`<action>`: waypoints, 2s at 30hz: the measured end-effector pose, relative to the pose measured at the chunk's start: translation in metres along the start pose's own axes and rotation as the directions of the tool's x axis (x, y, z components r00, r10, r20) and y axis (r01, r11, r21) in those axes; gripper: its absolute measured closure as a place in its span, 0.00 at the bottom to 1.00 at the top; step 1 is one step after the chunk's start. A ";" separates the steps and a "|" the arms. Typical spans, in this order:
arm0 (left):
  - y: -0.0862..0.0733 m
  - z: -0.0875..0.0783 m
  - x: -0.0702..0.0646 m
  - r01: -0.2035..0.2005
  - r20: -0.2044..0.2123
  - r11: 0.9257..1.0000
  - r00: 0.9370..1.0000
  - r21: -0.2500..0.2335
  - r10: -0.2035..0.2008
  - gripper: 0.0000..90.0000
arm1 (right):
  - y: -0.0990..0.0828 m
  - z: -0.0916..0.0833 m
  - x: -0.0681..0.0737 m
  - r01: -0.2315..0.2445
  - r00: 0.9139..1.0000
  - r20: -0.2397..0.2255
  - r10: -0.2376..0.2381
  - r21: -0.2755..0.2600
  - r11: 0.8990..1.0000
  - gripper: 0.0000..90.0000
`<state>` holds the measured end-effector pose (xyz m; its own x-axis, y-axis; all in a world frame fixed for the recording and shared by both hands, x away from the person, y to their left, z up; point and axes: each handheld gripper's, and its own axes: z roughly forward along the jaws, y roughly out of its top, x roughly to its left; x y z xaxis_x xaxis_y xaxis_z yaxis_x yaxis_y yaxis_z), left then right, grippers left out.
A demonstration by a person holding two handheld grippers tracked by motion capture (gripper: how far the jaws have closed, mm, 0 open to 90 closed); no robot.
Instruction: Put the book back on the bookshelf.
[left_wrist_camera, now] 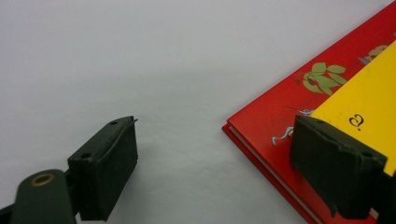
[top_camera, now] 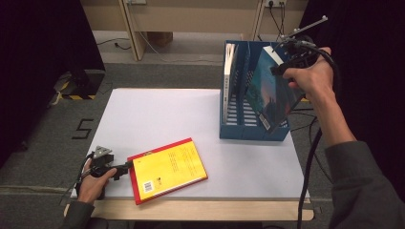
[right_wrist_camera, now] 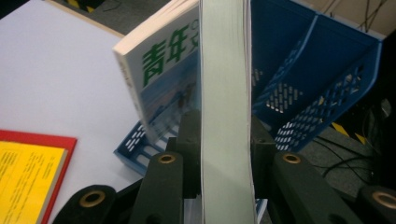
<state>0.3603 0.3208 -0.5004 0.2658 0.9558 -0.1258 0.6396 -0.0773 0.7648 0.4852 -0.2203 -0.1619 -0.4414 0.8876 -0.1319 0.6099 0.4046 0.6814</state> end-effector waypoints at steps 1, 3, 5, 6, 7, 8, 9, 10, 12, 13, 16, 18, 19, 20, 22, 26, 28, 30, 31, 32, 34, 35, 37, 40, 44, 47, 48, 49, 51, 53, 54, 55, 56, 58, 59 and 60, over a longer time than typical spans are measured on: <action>0.000 0.000 0.000 0.000 0.000 1.000 1.000 0.000 0.000 0.16 | 0.002 0.002 -0.002 -0.009 1.000 0.005 0.009 -0.002 1.000 0.82; 0.000 0.000 0.000 0.001 0.000 1.000 1.000 0.000 -0.001 0.16 | 0.005 0.005 -0.005 -0.019 1.000 0.017 0.019 0.000 1.000 0.82; 0.000 0.000 0.000 0.001 0.001 1.000 1.000 0.001 -0.001 0.16 | 0.006 0.007 -0.006 -0.021 0.999 0.024 0.021 -0.001 1.000 0.82; 0.000 0.000 0.000 0.001 0.001 1.000 1.000 0.001 -0.001 0.16 | 0.008 0.009 -0.007 -0.026 0.999 0.030 0.026 0.001 1.000 0.82; 0.000 0.000 0.000 0.001 0.001 1.000 1.000 0.000 -0.001 0.16 | 0.010 0.011 -0.008 -0.032 0.999 0.034 0.032 0.002 0.999 0.82; 0.000 0.000 0.000 0.001 0.001 1.000 1.000 0.000 -0.001 0.16 | 0.011 0.013 -0.009 -0.038 0.999 0.038 0.038 0.003 0.999 0.82; 0.000 0.000 0.000 0.002 0.001 1.000 1.000 0.000 -0.002 0.16 | 0.014 0.017 -0.010 -0.040 0.998 0.044 0.040 0.006 0.999 0.82; 0.000 0.000 0.000 0.001 0.001 1.000 1.000 0.000 -0.001 0.16 | 0.016 0.019 -0.010 -0.044 0.998 0.049 0.043 0.009 0.999 0.82; 0.000 0.000 0.000 0.000 0.002 1.000 1.000 0.000 0.000 0.16 | 0.018 0.024 -0.011 -0.056 0.997 0.051 0.055 0.011 0.998 0.82; 0.000 0.000 0.000 0.000 0.002 1.000 1.000 0.000 0.000 0.16 | 0.019 0.027 -0.011 -0.063 0.997 0.054 0.062 0.010 0.998 0.82; 0.000 0.000 0.000 -0.002 0.006 1.000 1.000 0.001 0.002 0.16 | 0.022 0.032 -0.013 -0.073 0.996 0.053 0.072 0.010 0.997 0.82; 0.000 0.000 0.000 -0.002 0.007 1.000 1.000 0.001 0.002 0.16 | 0.024 0.037 -0.015 -0.090 0.995 0.049 0.089 0.009 0.996 0.82; 0.000 0.000 0.000 -0.002 0.006 1.000 1.000 0.001 0.002 0.16 | 0.027 0.040 -0.016 -0.095 0.994 0.052 0.094 0.007 0.996 0.82; 0.000 0.000 0.000 -0.002 0.006 1.000 1.000 0.002 0.002 0.16 | 0.028 0.041 -0.017 -0.102 0.993 0.054 0.101 0.002 0.995 0.82; 0.000 0.000 0.000 -0.003 0.007 1.000 1.000 0.001 0.003 0.16 | 0.032 0.043 -0.017 -0.107 0.993 0.058 0.107 0.001 0.994 0.82; 0.000 -0.001 0.001 -0.015 -0.002 1.000 1.000 0.002 0.015 0.16 | 0.037 0.048 -0.018 -0.117 0.991 0.071 0.117 -0.001 0.993 0.82; 0.000 -0.001 0.000 -0.028 -0.019 1.000 0.999 -0.005 0.028 0.16 | 0.040 0.053 -0.018 -0.122 0.990 0.078 0.121 -0.002 0.993 0.82; 0.000 -0.001 0.000 -0.033 -0.023 0.999 0.999 -0.007 0.033 0.16 | 0.042 0.059 -0.018 -0.130 0.988 0.087 0.130 -0.008 0.992 0.82; 0.000 -0.001 0.001 -0.034 -0.024 0.999 0.999 -0.009 0.034 0.16 | 0.044 0.065 -0.017 -0.134 0.987 0.087 0.134 -0.007 0.991 0.82; 0.000 -0.002 0.001 -0.035 -0.029 0.999 0.999 -0.010 0.035 0.16 | 0.044 0.065 -0.017 -0.134 0.987 0.087 0.134 -0.007 0.991 0.82; 0.000 -0.002 0.002 -0.040 -0.056 0.999 0.998 -0.017 0.039 0.16 | 0.045 0.070 -0.017 -0.141 0.987 0.081 0.141 -0.008 0.990 0.82; 0.000 -0.003 0.003 -0.038 -0.065 0.999 0.997 -0.019 0.036 0.16 | 0.045 0.073 -0.017 -0.145 0.986 0.081 0.145 -0.010 0.989 0.82; 0.000 -0.003 0.005 -0.029 -0.082 0.999 0.996 -0.023 0.027 0.16 | 0.045 0.079 -0.018 -0.156 0.985 0.076 0.156 -0.012 0.988 0.82; -0.001 -0.002 0.006 -0.035 -0.109 0.999 0.993 -0.002 0.035 0.17 | 0.045 0.088 -0.018 -0.164 0.983 0.080 0.164 -0.007 0.986 0.82; -0.002 0.001 0.006 -0.052 -0.124 0.998 0.991 0.027 0.055 0.16 | 0.042 0.103 -0.020 -0.184 0.980 0.073 0.184 -0.001 0.983 0.82; -0.003 0.002 0.007 -0.039 -0.122 0.999 0.992 0.030 0.042 0.16 | 0.040 0.114 -0.023 -0.204 0.976 0.072 0.203 0.006 0.979 0.82; -0.003 0.002 0.008 -0.039 -0.121 0.999 0.992 0.030 0.043 0.16 | 0.039 0.118 -0.023 -0.207 0.976 0.074 0.206 0.008 0.978 0.82; -0.003 0.002 0.008 -0.039 -0.122 0.999 0.992 0.030 0.043 0.16 | 0.038 0.122 -0.023 -0.207 0.976 0.075 0.205 0.012 0.978 0.82; -0.003 0.002 0.008 -0.039 -0.121 0.999 0.992 0.030 0.042 0.16 | 0.037 0.129 -0.022 -0.205 0.976 0.073 0.203 0.022 0.978 0.82; -0.003 0.002 0.008 -0.038 -0.121 0.999 0.992 0.030 0.042 0.16 | 0.035 0.137 -0.020 -0.207 0.976 0.073 0.204 0.031 0.978 0.82; -0.003 0.002 0.008 -0.038 -0.121 0.999 0.992 0.030 0.041 0.16 | 0.034 0.140 -0.020 -0.210 0.976 0.072 0.208 0.032 0.977 0.82; -0.003 0.002 0.008 -0.038 -0.122 0.999 0.992 0.030 0.042 0.16 | 0.033 0.143 -0.021 -0.216 0.974 0.071 0.213 0.034 0.976 0.81; -0.003 0.002 0.008 -0.037 -0.121 0.999 0.992 0.030 0.040 0.16 | 0.032 0.146 -0.021 -0.222 0.973 0.069 0.219 0.035 0.975 0.81; -0.003 0.002 0.008 -0.037 -0.121 0.999 0.992 0.030 0.040 0.16 | 0.030 0.152 -0.021 -0.226 0.973 0.065 0.223 0.044 0.973 0.81; -0.003 0.002 0.008 -0.037 -0.121 0.999 0.992 0.030 0.040 0.16 | 0.029 0.154 -0.021 -0.230 0.972 0.067 0.227 0.045 0.972 0.81; -0.003 0.002 0.008 -0.037 -0.121 0.999 0.992 0.030 0.040 0.16 | 0.027 0.158 -0.021 -0.234 0.971 0.067 0.231 0.050 0.971 0.81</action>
<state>0.3617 0.3279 -0.5051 0.2020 0.9792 -0.0174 0.6509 -0.1209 0.7495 0.6155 -0.1933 -0.2543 -0.2434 0.9697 -0.0194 0.7286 0.1960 0.6563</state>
